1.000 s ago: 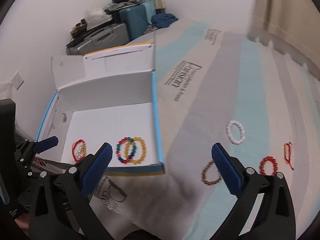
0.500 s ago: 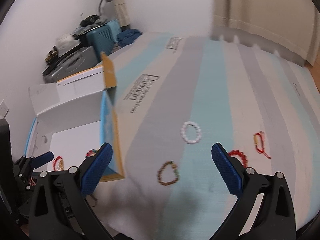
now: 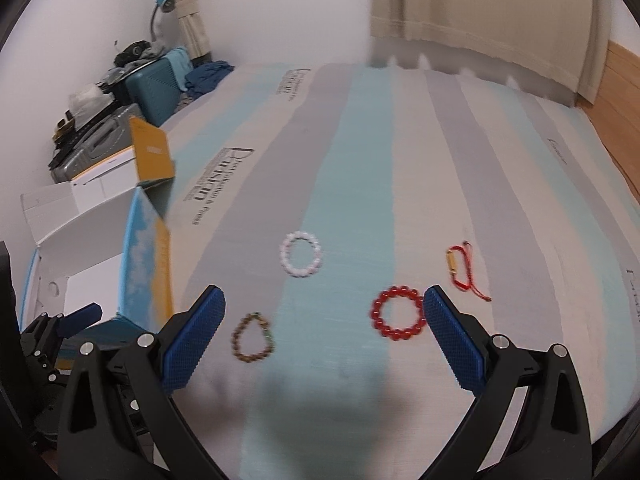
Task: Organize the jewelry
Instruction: 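Withdraw both tools from the box and move over the bracelets on the bed, then grasp the wooden bead bracelet with the left tool while the right tool grasps the red bead bracelet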
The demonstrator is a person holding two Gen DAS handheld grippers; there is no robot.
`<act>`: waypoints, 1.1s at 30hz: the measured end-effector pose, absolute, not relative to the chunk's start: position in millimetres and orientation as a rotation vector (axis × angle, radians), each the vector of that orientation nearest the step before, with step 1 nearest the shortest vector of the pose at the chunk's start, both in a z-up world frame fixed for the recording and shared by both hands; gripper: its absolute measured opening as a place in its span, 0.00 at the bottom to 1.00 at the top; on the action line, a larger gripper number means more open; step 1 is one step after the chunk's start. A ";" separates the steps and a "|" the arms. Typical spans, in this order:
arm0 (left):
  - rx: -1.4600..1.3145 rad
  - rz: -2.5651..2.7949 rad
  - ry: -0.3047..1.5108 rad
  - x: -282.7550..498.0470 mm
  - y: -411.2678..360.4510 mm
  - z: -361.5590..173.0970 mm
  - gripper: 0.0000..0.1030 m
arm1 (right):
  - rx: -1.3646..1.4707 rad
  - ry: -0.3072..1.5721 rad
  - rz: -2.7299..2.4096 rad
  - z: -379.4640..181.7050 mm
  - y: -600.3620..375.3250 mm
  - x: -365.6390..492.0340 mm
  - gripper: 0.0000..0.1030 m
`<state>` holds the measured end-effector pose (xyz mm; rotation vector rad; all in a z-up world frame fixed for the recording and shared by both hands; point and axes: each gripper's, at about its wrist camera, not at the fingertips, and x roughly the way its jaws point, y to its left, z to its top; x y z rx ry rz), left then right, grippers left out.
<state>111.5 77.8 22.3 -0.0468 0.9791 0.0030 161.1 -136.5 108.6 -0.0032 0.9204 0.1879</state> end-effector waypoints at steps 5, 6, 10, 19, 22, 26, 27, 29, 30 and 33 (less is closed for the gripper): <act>-0.028 -0.041 0.995 123.0 52.2 2.5 0.94 | 0.003 0.944 0.157 92.9 -158.0 167.5 0.93; -0.025 -0.045 0.998 124.8 48.6 -0.7 0.94 | 0.006 0.950 0.153 89.9 -162.1 169.3 0.93; -0.020 -0.058 1.011 135.9 36.1 -16.1 0.94 | 0.011 0.971 0.135 73.6 -177.3 177.1 0.92; -0.010 -0.030 1.036 160.8 30.0 -56.8 0.93 | 0.012 1.046 0.108 27.0 -198.3 202.6 0.87; 0.011 -0.026 1.033 166.2 25.9 -69.5 0.90 | 0.018 1.078 0.105 9.5 -202.7 210.8 0.84; -0.026 -0.010 1.069 177.3 34.5 -89.0 0.84 | 0.023 1.114 0.095 -11.3 -209.1 219.3 0.82; -0.032 -0.006 1.072 178.8 36.0 -92.1 0.84 | 0.024 1.121 0.092 -15.7 -210.6 221.1 0.82; -0.048 0.001 1.082 182.4 39.5 -99.7 0.81 | 0.027 1.132 0.087 -22.1 -212.6 223.6 0.82; -0.057 0.001 1.087 183.3 40.9 -102.5 0.81 | 0.030 1.140 0.085 -26.6 -213.7 225.3 0.82; -0.064 0.003 1.085 183.8 41.8 -106.5 0.78 | 0.031 1.156 0.081 -36.0 -214.8 229.9 0.77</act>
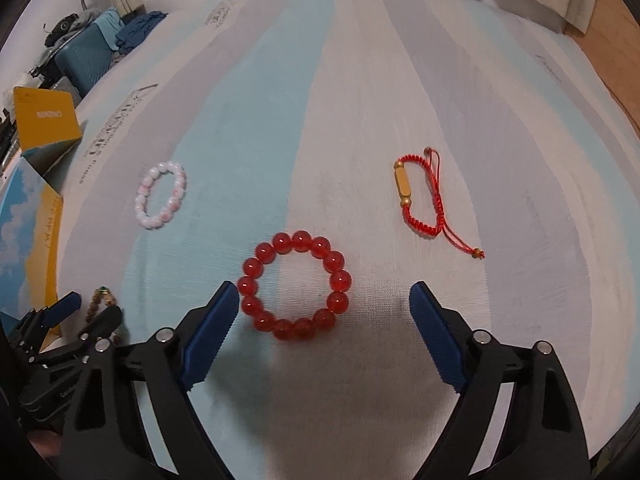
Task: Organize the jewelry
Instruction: 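Grasp the wooden bead bracelet with the left tool while the right tool grasps the red bead bracelet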
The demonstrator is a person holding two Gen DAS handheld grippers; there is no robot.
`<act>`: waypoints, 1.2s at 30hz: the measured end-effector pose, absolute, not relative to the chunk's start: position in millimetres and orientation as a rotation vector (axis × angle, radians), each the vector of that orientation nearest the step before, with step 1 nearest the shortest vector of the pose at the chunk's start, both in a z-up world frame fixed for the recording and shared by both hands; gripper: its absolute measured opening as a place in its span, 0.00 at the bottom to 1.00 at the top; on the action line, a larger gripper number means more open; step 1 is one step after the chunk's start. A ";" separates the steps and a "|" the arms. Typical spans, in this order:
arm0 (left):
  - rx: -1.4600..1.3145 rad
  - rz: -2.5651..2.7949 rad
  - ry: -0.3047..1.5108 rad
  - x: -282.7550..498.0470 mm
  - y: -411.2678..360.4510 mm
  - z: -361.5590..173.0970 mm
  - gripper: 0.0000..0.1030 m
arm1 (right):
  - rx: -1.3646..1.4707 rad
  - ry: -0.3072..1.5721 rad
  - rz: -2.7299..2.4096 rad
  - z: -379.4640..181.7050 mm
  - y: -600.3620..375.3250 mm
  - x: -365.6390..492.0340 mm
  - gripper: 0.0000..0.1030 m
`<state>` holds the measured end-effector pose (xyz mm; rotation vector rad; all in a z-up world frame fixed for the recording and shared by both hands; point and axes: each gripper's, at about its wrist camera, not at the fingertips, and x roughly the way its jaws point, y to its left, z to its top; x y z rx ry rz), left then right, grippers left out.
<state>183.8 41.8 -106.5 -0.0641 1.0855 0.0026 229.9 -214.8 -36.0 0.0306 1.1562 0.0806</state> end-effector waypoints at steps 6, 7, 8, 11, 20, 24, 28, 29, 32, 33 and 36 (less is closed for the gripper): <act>-0.047 -0.015 1.091 184.8 42.2 -109.9 0.57 | 0.041 1.218 0.071 -58.2 -215.4 236.6 0.64; -0.043 -0.019 1.091 185.1 41.9 -110.8 0.54 | 0.045 1.223 0.067 -60.6 -215.6 237.1 0.63; -0.040 -0.023 1.091 186.0 42.6 -111.5 0.53 | 0.049 1.226 0.061 -63.1 -216.2 237.3 0.61; -0.041 -0.033 1.091 185.6 45.9 -112.9 0.49 | 0.058 1.236 0.051 -69.1 -216.9 237.4 0.59; -0.039 -0.060 1.114 181.9 52.0 -111.5 0.20 | 0.071 1.252 0.042 -72.5 -224.7 237.0 0.28; -0.021 -0.071 1.121 180.2 50.9 -108.3 0.10 | 0.070 1.248 0.036 -70.2 -226.8 236.1 0.14; -0.020 -0.074 1.121 178.8 50.2 -103.0 0.10 | 0.058 1.228 0.049 -64.1 -225.8 234.5 0.12; -0.019 -0.073 1.121 178.5 49.6 -101.7 0.10 | 0.062 1.219 0.054 -61.6 -226.2 233.6 0.12; -0.014 -0.069 1.120 177.6 48.0 -100.1 0.10 | 0.071 1.195 0.069 -55.6 -225.4 232.6 0.12; -0.014 -0.069 1.120 177.3 47.5 -99.5 0.10 | 0.072 1.190 0.071 -54.1 -225.2 231.7 0.12; -0.010 -0.067 1.118 176.2 46.1 -97.4 0.09 | 0.079 1.172 0.080 -48.2 -226.2 229.0 0.12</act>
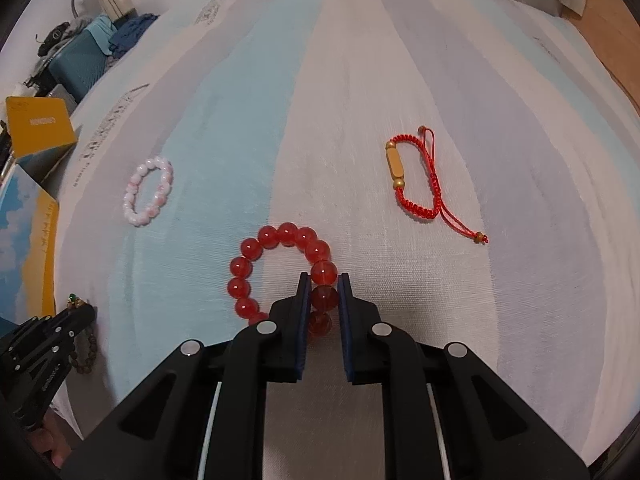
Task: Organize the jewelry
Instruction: 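Grasp the wooden bead bracelet with the left tool while the right tool grasps the red bead bracelet, then lift and carry the wooden and red bead bracelets into the box with both tools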
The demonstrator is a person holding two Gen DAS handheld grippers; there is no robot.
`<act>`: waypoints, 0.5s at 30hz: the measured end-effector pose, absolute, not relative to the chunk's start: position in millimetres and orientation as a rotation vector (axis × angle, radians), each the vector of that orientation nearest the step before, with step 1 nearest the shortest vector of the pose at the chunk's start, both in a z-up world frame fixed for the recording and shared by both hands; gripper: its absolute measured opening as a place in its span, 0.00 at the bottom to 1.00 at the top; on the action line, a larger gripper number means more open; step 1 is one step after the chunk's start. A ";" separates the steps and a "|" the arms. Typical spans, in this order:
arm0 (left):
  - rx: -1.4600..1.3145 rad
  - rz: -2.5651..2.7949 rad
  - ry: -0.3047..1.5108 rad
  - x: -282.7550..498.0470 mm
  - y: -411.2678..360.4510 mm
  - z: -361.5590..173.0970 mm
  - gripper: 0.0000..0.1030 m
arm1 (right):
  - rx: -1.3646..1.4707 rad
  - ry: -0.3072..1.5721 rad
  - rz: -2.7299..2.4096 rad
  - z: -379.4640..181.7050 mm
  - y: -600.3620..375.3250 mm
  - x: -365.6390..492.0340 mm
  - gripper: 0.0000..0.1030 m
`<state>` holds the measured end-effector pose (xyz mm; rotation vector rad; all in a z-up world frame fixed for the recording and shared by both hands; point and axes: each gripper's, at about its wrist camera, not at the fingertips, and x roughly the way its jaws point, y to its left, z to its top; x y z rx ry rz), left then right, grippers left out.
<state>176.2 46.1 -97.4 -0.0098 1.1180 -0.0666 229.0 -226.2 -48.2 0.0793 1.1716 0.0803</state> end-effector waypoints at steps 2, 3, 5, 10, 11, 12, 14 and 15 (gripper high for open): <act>-0.007 -0.065 1.117 175.3 45.3 -96.0 0.10 | 0.086 1.162 0.086 -44.5 -226.9 226.8 0.12; -0.009 -0.064 1.117 174.9 45.4 -95.2 0.09 | 0.088 1.160 0.090 -43.1 -227.5 224.9 0.12; -0.007 -0.064 1.115 173.7 44.8 -93.0 0.10 | 0.089 1.149 0.096 -38.4 -230.8 220.9 0.12; -0.005 -0.063 1.106 172.3 44.9 -85.2 0.10 | 0.101 1.120 0.117 -25.4 -233.4 215.8 0.12; -0.005 -0.063 1.104 171.8 44.6 -83.3 0.10 | 0.103 1.113 0.122 -22.6 -232.8 214.7 0.12; -0.003 -0.062 1.103 171.3 44.3 -81.8 0.10 | 0.101 1.107 0.127 -20.0 -231.5 213.6 0.12; -0.003 -0.062 1.100 170.8 43.9 -78.7 0.10 | 0.103 1.099 0.133 -15.5 -231.3 211.3 0.12; -0.003 -0.062 1.098 170.1 44.1 -77.2 0.10 | 0.105 1.094 0.138 -12.4 -230.7 209.8 0.12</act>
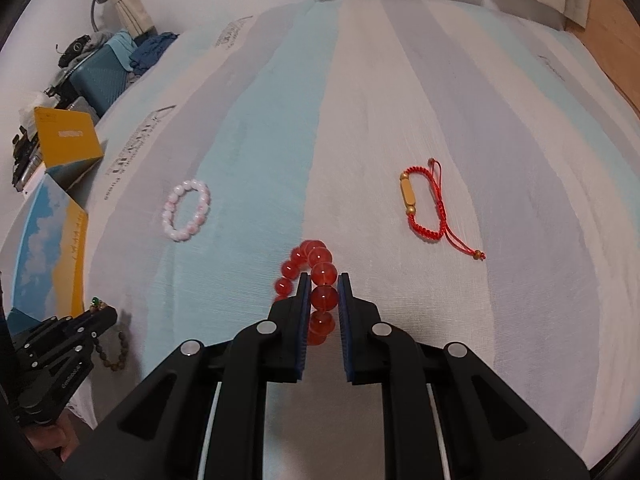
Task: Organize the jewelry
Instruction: 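Lift and carry the wooden and red bead bracelets into the box with both tools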
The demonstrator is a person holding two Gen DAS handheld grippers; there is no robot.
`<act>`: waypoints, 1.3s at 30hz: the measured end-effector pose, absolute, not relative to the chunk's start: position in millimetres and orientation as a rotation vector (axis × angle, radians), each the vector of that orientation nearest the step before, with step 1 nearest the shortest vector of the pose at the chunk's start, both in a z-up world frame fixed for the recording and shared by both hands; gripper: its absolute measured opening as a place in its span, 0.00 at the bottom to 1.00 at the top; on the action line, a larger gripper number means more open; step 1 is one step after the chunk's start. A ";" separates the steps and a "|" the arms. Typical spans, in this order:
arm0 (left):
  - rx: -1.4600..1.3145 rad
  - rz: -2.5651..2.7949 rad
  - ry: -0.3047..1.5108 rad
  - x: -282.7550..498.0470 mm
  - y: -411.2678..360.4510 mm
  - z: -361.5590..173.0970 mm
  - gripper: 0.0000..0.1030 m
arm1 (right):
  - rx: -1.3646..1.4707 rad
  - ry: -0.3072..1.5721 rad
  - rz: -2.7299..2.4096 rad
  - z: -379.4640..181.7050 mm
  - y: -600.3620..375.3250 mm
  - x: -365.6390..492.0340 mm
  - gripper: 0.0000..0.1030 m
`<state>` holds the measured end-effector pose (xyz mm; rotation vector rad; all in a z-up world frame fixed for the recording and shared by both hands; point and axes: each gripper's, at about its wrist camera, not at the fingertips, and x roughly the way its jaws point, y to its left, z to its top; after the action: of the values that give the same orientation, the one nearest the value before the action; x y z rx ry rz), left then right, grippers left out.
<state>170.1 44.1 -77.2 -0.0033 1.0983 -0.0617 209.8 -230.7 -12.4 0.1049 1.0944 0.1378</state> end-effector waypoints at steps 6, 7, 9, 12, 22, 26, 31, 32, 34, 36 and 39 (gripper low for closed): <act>-0.009 -0.064 1.088 166.0 43.7 -65.2 0.10 | 0.099 1.073 0.154 1.1 -223.4 206.4 0.12; -0.009 -0.065 1.087 165.7 43.2 -63.0 0.10 | 0.099 1.071 0.154 2.9 -222.9 205.6 0.12; -0.003 -0.067 1.080 164.7 42.1 -57.9 0.10 | 0.100 1.068 0.154 5.7 -222.3 204.5 0.12; -0.001 -0.068 1.073 163.4 41.2 -50.4 0.09 | 0.095 1.062 0.155 11.6 -221.7 200.4 0.12; -0.004 -0.078 1.058 154.7 37.8 -27.9 0.10 | 0.092 1.035 0.147 30.9 -220.9 187.5 0.12; -0.012 -0.081 1.057 152.0 38.9 -20.7 0.10 | 0.084 1.023 0.147 40.0 -218.6 184.1 0.12; -0.010 -0.076 1.049 146.7 41.1 -11.8 0.10 | 0.072 1.013 0.149 49.6 -213.5 180.1 0.12; -0.010 -0.075 1.048 145.8 42.1 -9.9 0.10 | 0.070 1.012 0.150 51.3 -212.5 179.6 0.12; -0.011 -0.071 1.046 144.4 44.4 -6.3 0.10 | 0.066 1.012 0.153 54.2 -209.1 178.7 0.12; -0.012 -0.066 1.044 143.0 46.5 -2.6 0.10 | 0.060 1.007 0.155 57.4 -205.9 177.2 0.12; -0.014 -0.060 1.040 141.1 51.2 2.4 0.10 | 0.050 1.000 0.160 63.1 -199.6 175.9 0.12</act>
<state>141.1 51.2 2.4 -0.0144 1.0400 -0.0598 175.9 -199.6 63.1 0.0505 0.9999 0.1597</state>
